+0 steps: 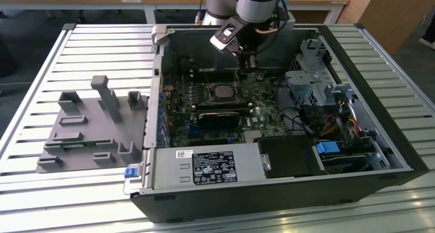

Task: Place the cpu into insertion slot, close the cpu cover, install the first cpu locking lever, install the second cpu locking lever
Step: 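Close the cpu cover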

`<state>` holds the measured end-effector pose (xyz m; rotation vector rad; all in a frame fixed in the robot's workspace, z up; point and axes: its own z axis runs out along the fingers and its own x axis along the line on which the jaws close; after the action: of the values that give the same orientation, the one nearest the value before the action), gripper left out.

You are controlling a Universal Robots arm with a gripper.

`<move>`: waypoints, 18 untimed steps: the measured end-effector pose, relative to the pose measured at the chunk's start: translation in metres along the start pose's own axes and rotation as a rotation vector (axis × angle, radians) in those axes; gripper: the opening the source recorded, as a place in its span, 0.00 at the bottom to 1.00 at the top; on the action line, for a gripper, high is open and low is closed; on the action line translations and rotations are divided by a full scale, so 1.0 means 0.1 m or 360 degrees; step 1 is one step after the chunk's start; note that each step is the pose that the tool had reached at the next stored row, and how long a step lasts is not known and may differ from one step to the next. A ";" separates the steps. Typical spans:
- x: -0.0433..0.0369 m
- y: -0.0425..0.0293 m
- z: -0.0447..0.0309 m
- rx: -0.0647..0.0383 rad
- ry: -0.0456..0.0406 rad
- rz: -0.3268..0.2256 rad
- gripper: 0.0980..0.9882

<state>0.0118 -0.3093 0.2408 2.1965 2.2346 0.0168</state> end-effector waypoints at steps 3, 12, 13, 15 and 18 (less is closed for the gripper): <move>0.001 -0.032 0.004 0.0000 0.0000 0.0000 0.01; 0.003 -0.112 0.067 0.0000 0.0000 0.0000 0.01; 0.003 -0.124 0.075 0.0000 0.0000 0.0000 0.01; 0.003 -0.156 0.086 0.0000 0.0000 0.0000 0.01; 0.005 -0.221 0.101 0.0000 0.0000 0.0000 0.01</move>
<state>-0.0102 -0.3092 0.2304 2.1962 2.2346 0.0165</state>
